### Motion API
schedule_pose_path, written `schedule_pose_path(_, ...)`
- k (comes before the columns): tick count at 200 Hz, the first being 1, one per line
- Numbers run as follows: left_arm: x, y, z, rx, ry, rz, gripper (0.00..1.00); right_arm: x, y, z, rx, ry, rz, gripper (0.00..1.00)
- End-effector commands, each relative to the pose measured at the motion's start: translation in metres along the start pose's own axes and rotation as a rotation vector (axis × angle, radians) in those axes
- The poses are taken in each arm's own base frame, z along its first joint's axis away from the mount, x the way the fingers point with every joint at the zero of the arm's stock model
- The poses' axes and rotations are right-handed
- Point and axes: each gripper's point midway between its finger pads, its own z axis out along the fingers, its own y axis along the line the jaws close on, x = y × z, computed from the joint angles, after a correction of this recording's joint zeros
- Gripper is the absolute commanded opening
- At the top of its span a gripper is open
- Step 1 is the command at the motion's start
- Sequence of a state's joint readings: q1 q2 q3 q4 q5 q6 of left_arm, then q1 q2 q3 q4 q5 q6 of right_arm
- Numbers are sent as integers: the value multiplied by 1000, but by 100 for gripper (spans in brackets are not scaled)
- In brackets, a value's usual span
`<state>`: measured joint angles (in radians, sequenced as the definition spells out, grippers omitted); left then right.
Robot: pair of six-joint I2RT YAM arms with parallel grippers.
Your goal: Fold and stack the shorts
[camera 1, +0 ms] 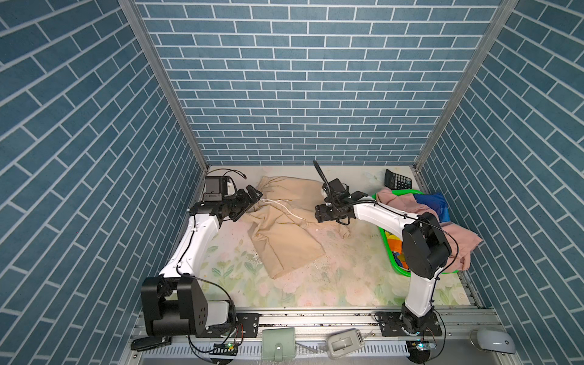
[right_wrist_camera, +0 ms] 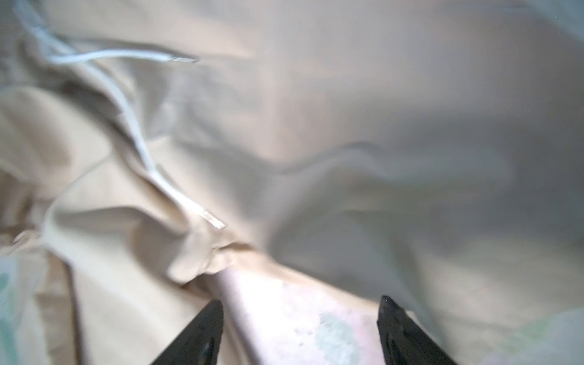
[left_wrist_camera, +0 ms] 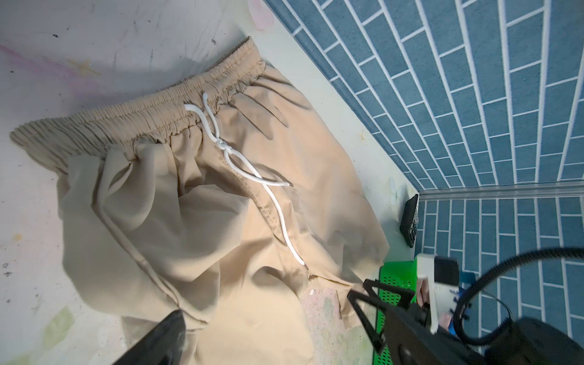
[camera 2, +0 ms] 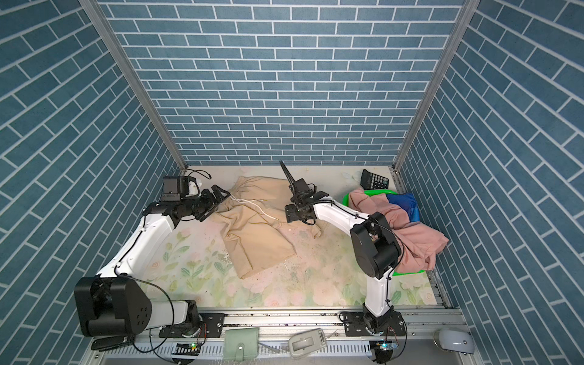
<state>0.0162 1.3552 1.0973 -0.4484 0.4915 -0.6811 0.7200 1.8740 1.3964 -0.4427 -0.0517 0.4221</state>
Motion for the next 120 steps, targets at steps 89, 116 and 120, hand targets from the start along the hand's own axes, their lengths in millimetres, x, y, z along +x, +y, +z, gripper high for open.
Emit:
schedule_pose_path(89,0,3,1,-15,8,29,100,105,1,31,63,235,-126,13)
schedule_pose_path(116,-2,1,2,-14,13,37,100,106,-59,19,195,277,-80,0)
schedule_pose_path(120,-2,1,2,-14,15,36,99,105,-67,16,210,275,-70,0)
